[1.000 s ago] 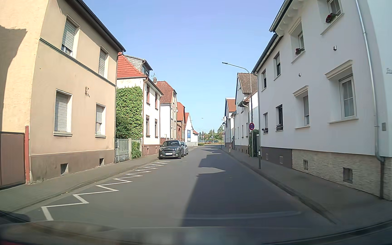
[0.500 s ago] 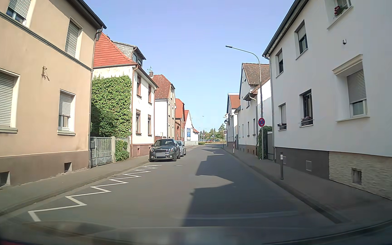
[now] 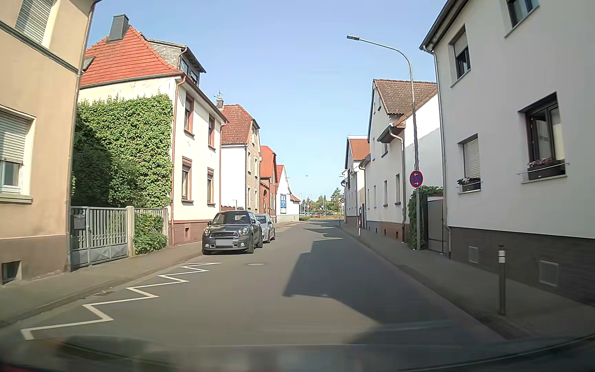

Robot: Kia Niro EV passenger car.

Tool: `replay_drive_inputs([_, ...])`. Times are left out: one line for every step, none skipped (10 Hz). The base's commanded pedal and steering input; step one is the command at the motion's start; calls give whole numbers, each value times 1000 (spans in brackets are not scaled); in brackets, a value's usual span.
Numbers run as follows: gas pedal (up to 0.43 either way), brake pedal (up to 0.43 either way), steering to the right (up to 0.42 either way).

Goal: Follow the waypoints while adhering to traffic rules and regulations

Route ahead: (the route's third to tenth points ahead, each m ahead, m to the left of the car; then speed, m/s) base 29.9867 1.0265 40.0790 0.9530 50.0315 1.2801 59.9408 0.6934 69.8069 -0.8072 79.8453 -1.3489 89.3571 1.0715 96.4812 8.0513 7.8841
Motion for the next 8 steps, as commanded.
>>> replay_drive_inputs([59, 30, 4])
replay_drive_inputs([59, 30, 4])
replay_drive_inputs([59, 30, 3])
replay_drive_inputs([59, 30, 1])
replay_drive_inputs([59, 37, 1])
replay_drive_inputs([59, 37, 1])
replay_drive_inputs([59, 30, 1])
replay_drive_inputs([59, 30, 1])
